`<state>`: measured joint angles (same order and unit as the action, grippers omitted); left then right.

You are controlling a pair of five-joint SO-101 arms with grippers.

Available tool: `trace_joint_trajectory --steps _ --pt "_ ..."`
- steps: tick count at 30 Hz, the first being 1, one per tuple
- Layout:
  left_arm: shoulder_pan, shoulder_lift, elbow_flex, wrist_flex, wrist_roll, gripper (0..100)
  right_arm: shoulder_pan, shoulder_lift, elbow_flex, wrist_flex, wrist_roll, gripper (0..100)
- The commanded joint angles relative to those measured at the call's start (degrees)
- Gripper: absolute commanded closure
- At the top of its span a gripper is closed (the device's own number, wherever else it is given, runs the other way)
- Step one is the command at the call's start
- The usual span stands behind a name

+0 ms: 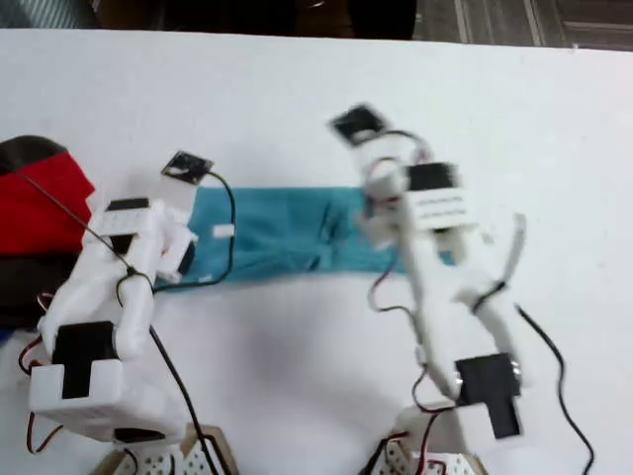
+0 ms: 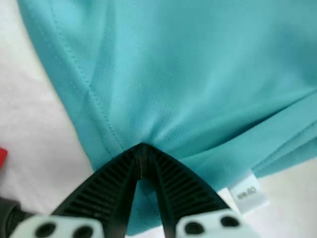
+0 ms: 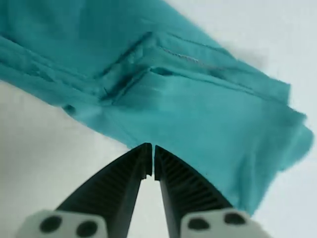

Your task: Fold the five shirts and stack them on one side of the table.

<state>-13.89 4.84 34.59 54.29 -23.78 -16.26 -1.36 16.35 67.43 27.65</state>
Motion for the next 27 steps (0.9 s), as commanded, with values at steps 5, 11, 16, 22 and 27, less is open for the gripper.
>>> trace_joint_trajectory --steps 5,11,16,22,27 --pt "-0.97 0.18 -0.04 -1.14 0.44 97 -6.55 10.24 -0.62 -9.10 -2.20 97.9" --pt "-0.97 0.18 -0.04 -1.14 0.44 97 -10.68 11.12 -6.15 -7.43 -2.20 97.9" --pt "-0.97 0.18 -0.04 -1.14 0.44 97 -11.65 14.02 -7.74 -7.60 -2.20 97.9" --pt "-0.97 0.18 -0.04 -1.14 0.44 97 -10.68 20.18 -7.74 -4.97 -2.20 97.9" --pt "-0.97 0.18 -0.04 -1.14 0.44 97 -10.95 19.21 -7.82 0.04 -1.85 97.9"
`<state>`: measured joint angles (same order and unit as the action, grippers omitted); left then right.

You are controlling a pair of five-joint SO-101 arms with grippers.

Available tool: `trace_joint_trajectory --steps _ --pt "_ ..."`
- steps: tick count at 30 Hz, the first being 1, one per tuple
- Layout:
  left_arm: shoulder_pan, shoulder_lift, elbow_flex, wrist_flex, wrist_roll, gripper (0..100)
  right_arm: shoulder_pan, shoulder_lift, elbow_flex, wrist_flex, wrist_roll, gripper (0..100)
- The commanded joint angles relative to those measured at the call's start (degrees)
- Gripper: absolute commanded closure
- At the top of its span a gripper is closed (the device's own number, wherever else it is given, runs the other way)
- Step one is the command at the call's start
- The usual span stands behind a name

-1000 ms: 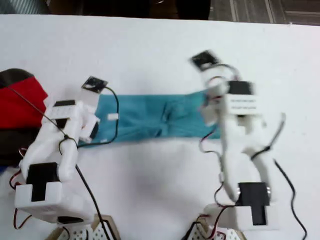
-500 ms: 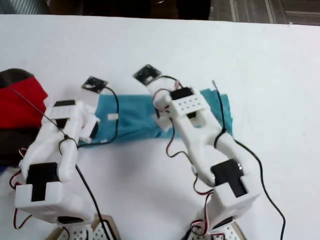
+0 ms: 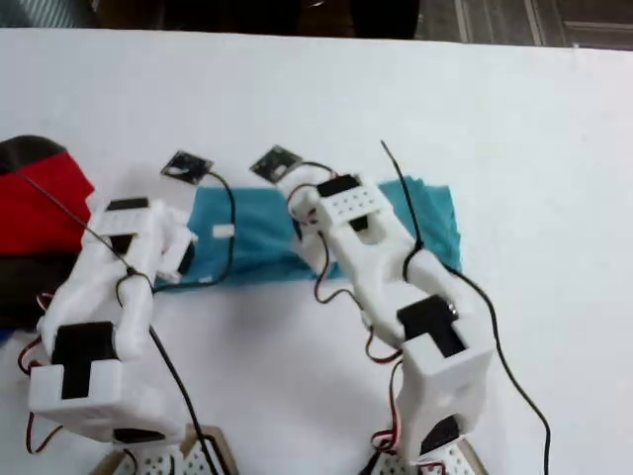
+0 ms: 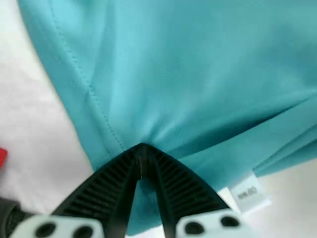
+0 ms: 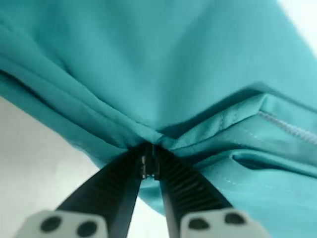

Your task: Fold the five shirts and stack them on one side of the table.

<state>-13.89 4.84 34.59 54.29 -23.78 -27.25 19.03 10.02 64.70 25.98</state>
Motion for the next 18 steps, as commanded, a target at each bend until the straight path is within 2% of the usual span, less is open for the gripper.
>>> trace_joint_trajectory --steps 1,12,16,18 --pt "-0.97 0.18 -0.04 -1.14 0.44 97 0.04 -2.07 -1.49 3.30 -0.18 97.9" --pt "-0.97 0.18 -0.04 -1.14 0.26 97 1.45 -17.36 -4.92 6.02 -0.44 97.9" --pt "-0.97 0.18 -0.04 -1.14 0.26 97 4.97 -25.63 -5.63 11.82 -0.44 97.9" --pt "-0.97 0.18 -0.04 -1.14 0.26 97 8.92 -28.88 -3.78 14.73 -0.18 97.9"
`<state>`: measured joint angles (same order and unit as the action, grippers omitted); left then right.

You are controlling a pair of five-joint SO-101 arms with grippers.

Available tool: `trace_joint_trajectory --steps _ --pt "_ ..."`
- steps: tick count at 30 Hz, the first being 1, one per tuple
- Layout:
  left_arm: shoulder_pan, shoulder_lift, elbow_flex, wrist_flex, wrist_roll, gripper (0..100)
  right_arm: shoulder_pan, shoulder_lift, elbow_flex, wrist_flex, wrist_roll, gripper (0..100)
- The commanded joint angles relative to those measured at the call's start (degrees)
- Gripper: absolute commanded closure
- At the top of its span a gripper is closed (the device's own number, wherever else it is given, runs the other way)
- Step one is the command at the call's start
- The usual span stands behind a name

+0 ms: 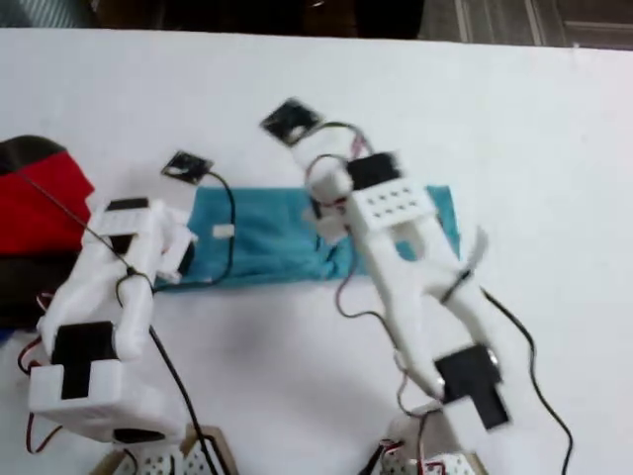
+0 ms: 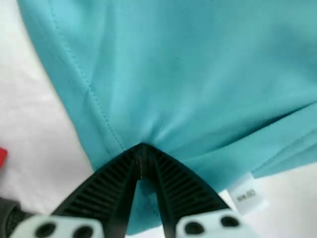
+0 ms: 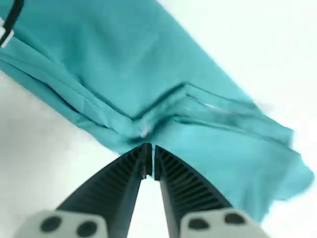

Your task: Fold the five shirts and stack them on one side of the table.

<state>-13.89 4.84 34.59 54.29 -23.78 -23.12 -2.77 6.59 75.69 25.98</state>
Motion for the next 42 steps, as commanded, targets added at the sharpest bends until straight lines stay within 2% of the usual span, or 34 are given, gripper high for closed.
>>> trace_joint_trajectory --steps 1,5,9,15,23,26,33,37,39,42 --pt "-0.97 0.18 -0.04 -1.14 0.26 97 7.43 -8.75 1.32 4.44 -0.18 97.9" --pt "-0.97 0.18 0.04 -1.14 0.26 97 21.14 -14.55 10.46 2.59 -0.09 97.9" --pt "-0.97 0.18 0.04 -1.14 0.26 97 33.63 -18.42 21.98 -5.67 -0.44 97.9" --pt "-0.88 0.26 0.13 -1.14 0.18 97 39.78 -19.12 39.12 -19.38 -0.53 97.8" --pt "-0.88 0.26 0.13 -1.14 0.18 97 50.51 -19.12 51.43 -35.03 -0.53 97.8" --pt "-0.88 0.26 0.13 -1.14 0.26 97 51.65 -19.21 56.35 -41.45 -0.53 97.8" --pt "-0.97 -0.97 -1.63 0.18 0.62 97 50.24 -21.05 58.11 -42.77 -0.53 97.8" --pt "-1.05 -4.66 -11.47 10.73 0.79 97 50.07 -21.05 58.20 -42.77 -0.53 97.8" --pt "-1.32 -6.24 -18.68 16.62 3.08 95 50.07 -21.05 58.20 -42.77 -0.53 97.8" --pt "-1.41 -6.51 -27.21 22.59 6.42 81 50.07 -21.05 58.20 -42.86 -0.53 97.8"
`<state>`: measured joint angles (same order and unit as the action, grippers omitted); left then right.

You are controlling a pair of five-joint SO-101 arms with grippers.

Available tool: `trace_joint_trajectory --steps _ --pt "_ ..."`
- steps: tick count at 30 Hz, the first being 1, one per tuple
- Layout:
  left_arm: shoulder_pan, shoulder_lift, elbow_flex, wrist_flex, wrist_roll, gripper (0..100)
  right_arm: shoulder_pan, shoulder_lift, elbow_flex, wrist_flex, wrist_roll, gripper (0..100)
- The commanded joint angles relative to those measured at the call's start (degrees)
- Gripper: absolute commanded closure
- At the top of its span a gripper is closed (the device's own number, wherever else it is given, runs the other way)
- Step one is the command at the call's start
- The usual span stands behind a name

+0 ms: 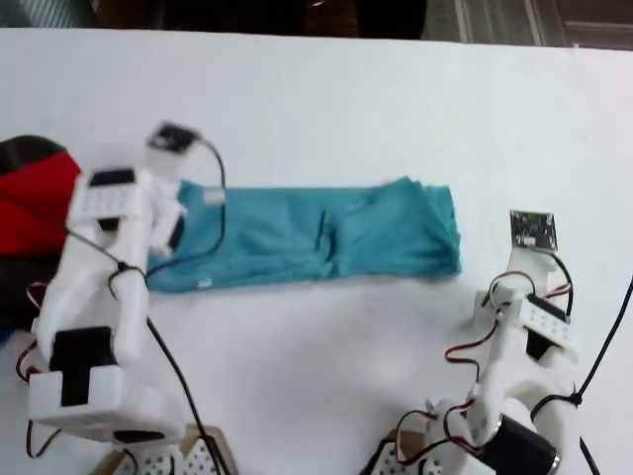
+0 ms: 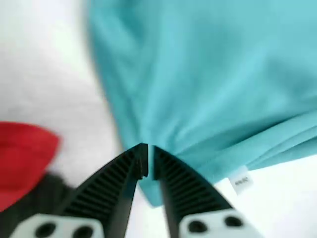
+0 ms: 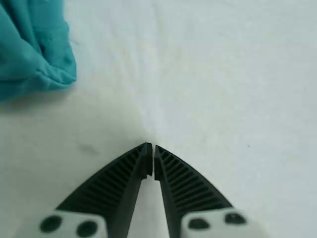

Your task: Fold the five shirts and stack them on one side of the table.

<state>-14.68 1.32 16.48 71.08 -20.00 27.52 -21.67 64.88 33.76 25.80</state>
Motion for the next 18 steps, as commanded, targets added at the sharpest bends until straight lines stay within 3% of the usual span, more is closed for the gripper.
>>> trace_joint_trajectory --steps 1,3,6,12,18 --pt "-0.62 -2.99 -10.24 6.42 3.60 75 -0.57 -2.15 -0.09 -0.92 -0.35 97.8" --pt "-0.62 -2.99 -10.42 6.15 7.74 67 -0.57 -2.15 -0.09 -0.92 -0.26 97.8" --pt "-1.32 -0.88 -9.71 3.52 13.71 67 -0.57 -2.15 -0.09 -0.92 -0.26 97.8" --pt "-3.16 11.69 -13.32 -0.26 13.80 68 -0.57 -2.15 -0.09 -0.92 -0.18 97.8" --pt "-5.45 24.00 -25.01 3.60 13.80 68 -0.57 -2.15 -0.09 -0.92 -0.18 97.8"
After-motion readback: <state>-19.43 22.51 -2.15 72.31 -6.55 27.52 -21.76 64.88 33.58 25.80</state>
